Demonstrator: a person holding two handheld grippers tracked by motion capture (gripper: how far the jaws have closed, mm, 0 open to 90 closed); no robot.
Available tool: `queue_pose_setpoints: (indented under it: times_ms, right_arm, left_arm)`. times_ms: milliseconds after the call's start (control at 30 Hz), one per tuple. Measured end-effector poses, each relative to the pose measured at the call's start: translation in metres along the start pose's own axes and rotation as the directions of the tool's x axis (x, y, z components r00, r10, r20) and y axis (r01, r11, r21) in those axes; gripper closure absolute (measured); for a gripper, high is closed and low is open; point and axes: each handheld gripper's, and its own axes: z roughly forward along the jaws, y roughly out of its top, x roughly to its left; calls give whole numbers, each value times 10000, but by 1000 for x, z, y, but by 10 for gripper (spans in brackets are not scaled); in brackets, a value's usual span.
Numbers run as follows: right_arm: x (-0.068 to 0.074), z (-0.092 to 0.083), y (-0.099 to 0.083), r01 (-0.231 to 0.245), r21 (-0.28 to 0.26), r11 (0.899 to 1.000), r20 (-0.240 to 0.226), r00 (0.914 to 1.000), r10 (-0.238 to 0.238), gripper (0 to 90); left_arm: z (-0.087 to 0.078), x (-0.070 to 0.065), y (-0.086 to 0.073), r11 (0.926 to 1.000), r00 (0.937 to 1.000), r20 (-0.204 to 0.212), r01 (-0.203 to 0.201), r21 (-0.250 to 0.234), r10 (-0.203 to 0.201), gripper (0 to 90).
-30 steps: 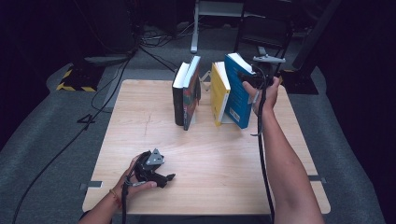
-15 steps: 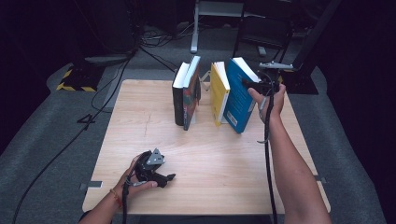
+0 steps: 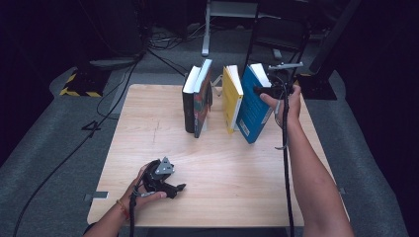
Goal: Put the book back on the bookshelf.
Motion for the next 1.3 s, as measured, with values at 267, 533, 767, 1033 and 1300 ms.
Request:
queue_pose_setpoints:
  times_ms: [267,533,767,1033,1300]
  right_arm:
    - [-13,-1,9,125,960,9953,-427,9991,-84,574]
    - [-3,-2,9,-9,513,9987,94,10000,4,601]
    - [5,0,15,-11,160,9999,540,9985,2,602]
    - [6,-1,21,-426,-490,9979,972,9941,472,603]
    - [8,2,28,-981,-1038,9898,1546,9814,1135,602]
  left_arm:
    - [0,0,0,10000,10000,2,2,-4,-2,142]
    - [0,0,0,10000,10000,14,-15,-14,15,143]
    - [-1,-1,0,10000,10000,-14,-38,1,38,145]
    - [-1,-1,-1,10000,10000,22,-84,11,84,145]
    - [-2,-2,-2,9999,9999,51,-110,12,110,146]
